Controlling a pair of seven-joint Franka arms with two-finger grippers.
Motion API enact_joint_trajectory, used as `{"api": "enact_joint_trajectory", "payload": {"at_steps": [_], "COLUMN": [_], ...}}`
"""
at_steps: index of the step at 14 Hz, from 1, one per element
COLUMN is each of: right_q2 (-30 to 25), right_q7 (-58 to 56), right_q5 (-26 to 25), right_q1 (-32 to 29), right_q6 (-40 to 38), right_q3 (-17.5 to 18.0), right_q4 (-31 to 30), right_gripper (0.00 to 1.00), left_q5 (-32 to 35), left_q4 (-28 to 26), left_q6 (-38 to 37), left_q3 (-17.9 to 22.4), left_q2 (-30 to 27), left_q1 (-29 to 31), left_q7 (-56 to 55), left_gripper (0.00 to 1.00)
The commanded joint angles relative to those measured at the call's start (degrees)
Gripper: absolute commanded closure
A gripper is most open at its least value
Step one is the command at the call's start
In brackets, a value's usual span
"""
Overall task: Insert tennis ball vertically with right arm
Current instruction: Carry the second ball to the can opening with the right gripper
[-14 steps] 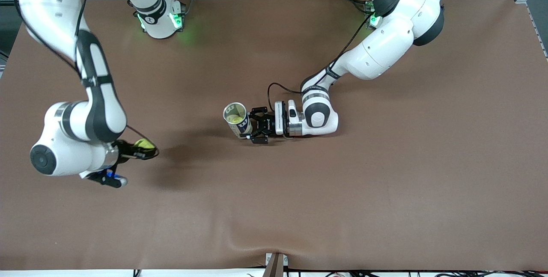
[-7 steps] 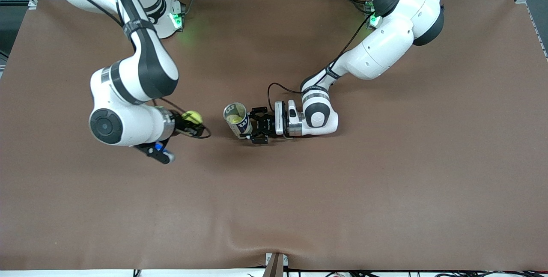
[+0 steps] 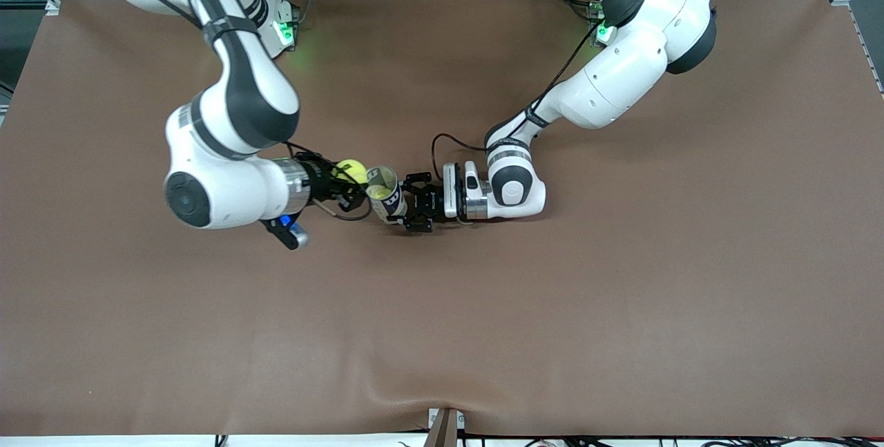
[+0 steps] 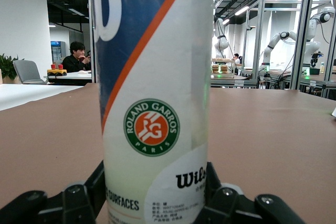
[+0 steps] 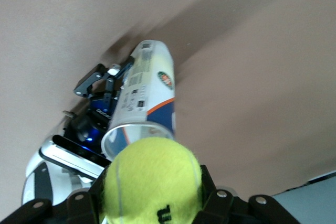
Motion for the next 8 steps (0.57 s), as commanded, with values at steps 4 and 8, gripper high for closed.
{"api": "enact_joint_trajectory", "payload": {"at_steps": [4,8], "right_q2": [2.3,2.3], "right_q7": [2.6,2.6], "right_q5": [0.8,0.8], "right_q1": [3.3,3.7], "right_q6": [3.5,3.4], "right_q3": [-0.1,-0.1], "right_q4": [-0.8,-1.8], "right_gripper": [0.60,0.38], "left_q5": [-1.6,-1.6], "left_q4": [0.3,0.3], "left_q6": [-0.1,-0.1], "left_q3": [0.7,0.7], "left_q2": [0.6,0.7], "left_q1": [-0.4,-0.4], "left_q7": [4.8,4.7], "left_gripper": [0.26,0.26]}}
